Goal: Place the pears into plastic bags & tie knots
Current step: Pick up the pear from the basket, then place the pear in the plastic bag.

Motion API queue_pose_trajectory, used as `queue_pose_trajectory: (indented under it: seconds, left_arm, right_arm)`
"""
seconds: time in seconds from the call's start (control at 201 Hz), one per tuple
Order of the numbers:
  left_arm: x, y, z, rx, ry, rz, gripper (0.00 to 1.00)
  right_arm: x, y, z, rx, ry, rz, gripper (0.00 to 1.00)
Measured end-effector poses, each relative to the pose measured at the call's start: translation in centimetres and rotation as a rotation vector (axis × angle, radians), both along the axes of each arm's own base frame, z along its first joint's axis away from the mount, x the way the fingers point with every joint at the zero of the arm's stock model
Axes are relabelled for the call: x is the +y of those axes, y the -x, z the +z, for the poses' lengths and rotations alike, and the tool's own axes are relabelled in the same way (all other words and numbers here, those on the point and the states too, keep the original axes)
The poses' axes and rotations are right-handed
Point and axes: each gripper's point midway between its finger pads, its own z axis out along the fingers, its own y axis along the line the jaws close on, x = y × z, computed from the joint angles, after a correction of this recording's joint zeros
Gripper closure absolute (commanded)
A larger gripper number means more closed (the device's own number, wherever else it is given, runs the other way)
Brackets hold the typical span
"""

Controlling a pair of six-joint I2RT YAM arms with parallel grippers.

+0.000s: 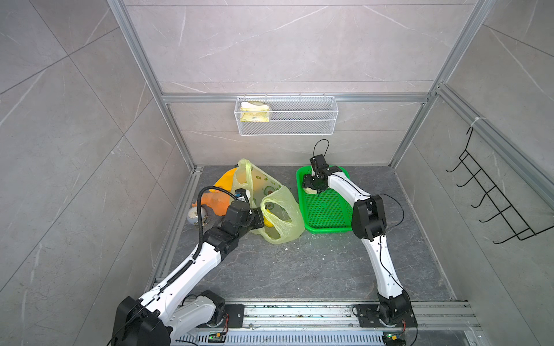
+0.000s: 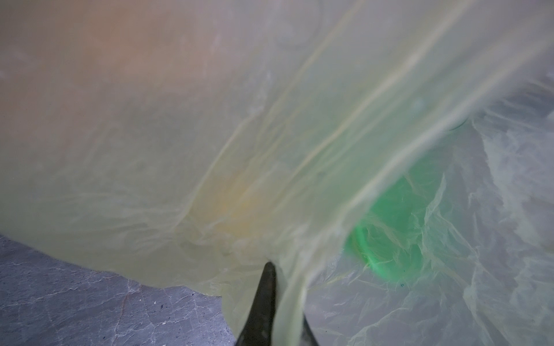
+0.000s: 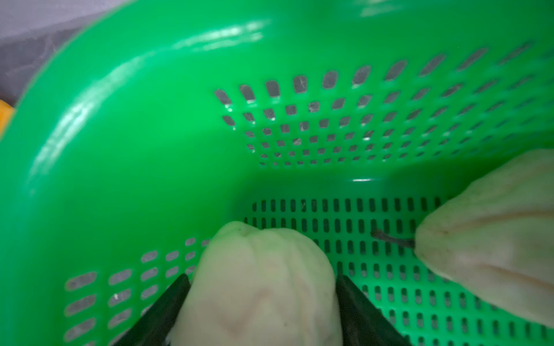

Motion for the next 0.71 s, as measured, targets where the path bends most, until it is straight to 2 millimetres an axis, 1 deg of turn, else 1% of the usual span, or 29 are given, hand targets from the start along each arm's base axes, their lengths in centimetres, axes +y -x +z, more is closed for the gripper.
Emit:
queue_pose_trajectory:
  seconds: [0.07, 0.174, 0.249, 0.309, 0.329, 0.344, 0.364, 0.373, 0.428, 0.448, 0.453, 0.478, 0.498, 0.508, 0.553, 0.617, 0.667, 0.707]
  left_arm:
    - [0.0, 0.0, 0.0, -0.001, 0.000, 0.000, 1.00]
    - [0.0, 0.0, 0.2, -0.005, 0.003, 0.000, 1.00]
    - [0.0, 0.1, 0.3, -0.008, 0.005, 0.000, 1.00]
    - [0.1, 0.1, 0.4, -0.010, 0.006, 0.000, 1.00]
    - [0.1, 0.1, 0.4, -0.012, 0.007, 0.000, 1.00]
    - [0.1, 0.1, 0.4, -0.012, 0.007, 0.000, 1.00]
    - [0.1, 0.1, 0.5, -0.013, 0.007, 0.000, 1.00]
    - [0.1, 0.1, 0.5, -0.013, 0.008, 0.000, 1.00]
    - [0.1, 0.1, 0.5, -0.014, 0.008, 0.000, 1.00]
    - [0.1, 0.1, 0.6, -0.015, 0.008, 0.000, 1.00]
    - [0.1, 0.1, 0.5, -0.014, 0.008, 0.000, 1.00]
    - [0.1, 0.1, 0.6, -0.015, 0.008, 0.000, 1.00]
    - [0.1, 0.1, 0.6, -0.015, 0.008, 0.000, 1.00]
    - [0.1, 0.1, 0.6, -0.015, 0.008, 0.000, 1.00]
    - [0.1, 0.1, 0.6, -0.015, 0.008, 0.000, 1.00]
    - [0.1, 0.1, 0.6, -0.015, 0.009, 0.000, 1.00]
    - [0.1, 0.1, 0.6, -0.015, 0.009, -0.001, 1.00]
    - [0.1, 0.1, 0.6, -0.015, 0.009, 0.000, 1.00]
  right_arm:
    - [0.0, 0.7, 0.2, 0.004, -0.011, 0.007, 0.47]
    - [-0.4, 2.7, 0.9, 0.026, -0.025, 0.014, 0.50]
    - [-0.7, 4.1, 2.7, 0.014, -0.052, 0.015, 0.51]
    - [-0.7, 5.2, 5.2, -0.019, -0.086, 0.017, 0.51]
    - [-0.7, 5.5, 6.6, -0.040, -0.104, 0.015, 0.51]
    - [-0.7, 5.7, 7.2, -0.050, -0.112, 0.018, 0.51]
    - [-0.6, 6.0, 8.8, -0.077, -0.133, 0.019, 0.51]
    - [-0.6, 6.2, 9.2, -0.084, -0.140, 0.021, 0.51]
    - [-0.2, 7.0, 13.5, -0.163, -0.187, 0.035, 0.51]
    - [-0.1, 7.3, 14.7, -0.184, -0.201, 0.040, 0.51]
    - [0.0, 7.4, 15.4, -0.198, -0.207, 0.045, 0.51]
    - [0.4, 7.8, 17.2, -0.231, -0.228, 0.055, 0.51]
    - [0.9, 8.4, 19.2, -0.272, -0.248, 0.072, 0.51]
    - [1.0, 8.6, 19.8, -0.282, -0.255, 0.077, 0.51]
    - [2.4, 10.0, 23.5, -0.356, -0.295, 0.119, 0.51]
    - [5.0, 12.6, 27.8, -0.432, -0.346, 0.193, 0.51]
    - [7.4, 14.7, 30.5, -0.475, -0.381, 0.261, 0.50]
    - [9.3, 16.3, 32.1, -0.498, -0.411, 0.317, 0.50]
